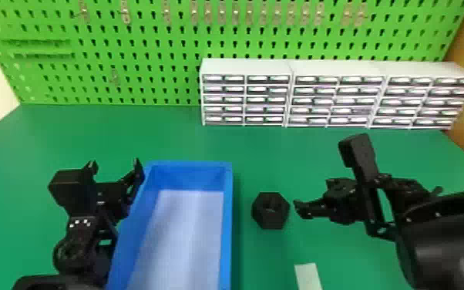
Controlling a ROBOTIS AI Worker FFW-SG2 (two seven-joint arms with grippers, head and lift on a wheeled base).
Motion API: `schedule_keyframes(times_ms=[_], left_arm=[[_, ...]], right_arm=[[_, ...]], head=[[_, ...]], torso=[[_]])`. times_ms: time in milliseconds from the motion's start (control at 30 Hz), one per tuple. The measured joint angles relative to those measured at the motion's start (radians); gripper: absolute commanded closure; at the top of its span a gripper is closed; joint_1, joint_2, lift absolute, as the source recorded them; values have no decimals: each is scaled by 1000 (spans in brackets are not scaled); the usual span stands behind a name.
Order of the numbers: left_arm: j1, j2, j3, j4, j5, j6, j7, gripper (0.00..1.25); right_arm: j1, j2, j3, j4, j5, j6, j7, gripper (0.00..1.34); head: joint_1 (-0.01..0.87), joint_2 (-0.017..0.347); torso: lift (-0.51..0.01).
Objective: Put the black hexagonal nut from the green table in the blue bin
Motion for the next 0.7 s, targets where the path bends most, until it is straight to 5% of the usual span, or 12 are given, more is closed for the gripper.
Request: schedule_keyframes(times_ms=[700], left_arm=[[-3,0,-3,2,1,-2,0,352]], right_arm=[[-126,21,61,175,3,-43,1,147]], head=[[657,57]], torso=[[-95]])
